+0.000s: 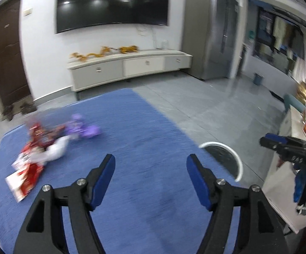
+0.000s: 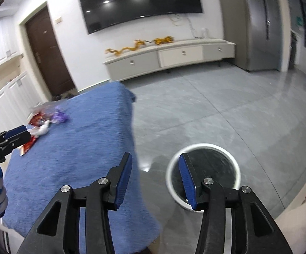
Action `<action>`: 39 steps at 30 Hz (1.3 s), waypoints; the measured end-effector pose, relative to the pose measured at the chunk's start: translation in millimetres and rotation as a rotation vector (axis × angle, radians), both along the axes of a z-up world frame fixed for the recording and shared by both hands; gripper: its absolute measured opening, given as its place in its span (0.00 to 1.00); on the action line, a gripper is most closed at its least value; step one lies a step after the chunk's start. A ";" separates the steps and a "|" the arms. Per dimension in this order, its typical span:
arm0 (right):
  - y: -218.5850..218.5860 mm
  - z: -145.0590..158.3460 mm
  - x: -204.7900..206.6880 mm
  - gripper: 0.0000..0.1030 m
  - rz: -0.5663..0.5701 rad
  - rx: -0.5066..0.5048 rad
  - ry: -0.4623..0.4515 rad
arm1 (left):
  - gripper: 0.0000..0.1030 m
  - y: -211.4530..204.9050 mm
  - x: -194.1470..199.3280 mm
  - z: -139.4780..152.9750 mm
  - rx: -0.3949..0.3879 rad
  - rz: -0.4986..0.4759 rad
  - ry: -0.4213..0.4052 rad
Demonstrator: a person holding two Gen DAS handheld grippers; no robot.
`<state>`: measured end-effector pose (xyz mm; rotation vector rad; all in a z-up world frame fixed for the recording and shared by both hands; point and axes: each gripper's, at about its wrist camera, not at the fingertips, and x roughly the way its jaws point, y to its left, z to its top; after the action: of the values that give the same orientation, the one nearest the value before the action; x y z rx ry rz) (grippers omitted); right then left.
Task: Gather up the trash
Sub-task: 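Move both open grippers back to the remaining trash on the rug, then grasp the white-and-red bag with the left gripper while the right grasps the purple wrapper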
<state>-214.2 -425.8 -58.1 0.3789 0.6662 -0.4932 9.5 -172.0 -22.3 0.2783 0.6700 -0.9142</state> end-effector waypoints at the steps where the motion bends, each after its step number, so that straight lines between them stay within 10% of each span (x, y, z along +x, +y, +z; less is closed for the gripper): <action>1: 9.7 5.6 9.3 0.47 0.024 -0.011 0.003 | 0.69 17.4 10.1 -0.7 -0.006 0.033 0.003; 17: 92.1 13.5 141.6 0.52 0.300 -0.049 0.076 | 0.79 203.4 173.7 -48.7 -0.032 0.502 0.127; 39: 114.4 -28.0 350.7 0.63 0.488 0.041 0.090 | 0.72 183.4 220.5 -103.9 -0.075 0.432 0.305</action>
<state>136.5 -311.4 -86.0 0.2209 0.8264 -0.0327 230.0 11.3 -126.2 -0.0776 0.9310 -0.5669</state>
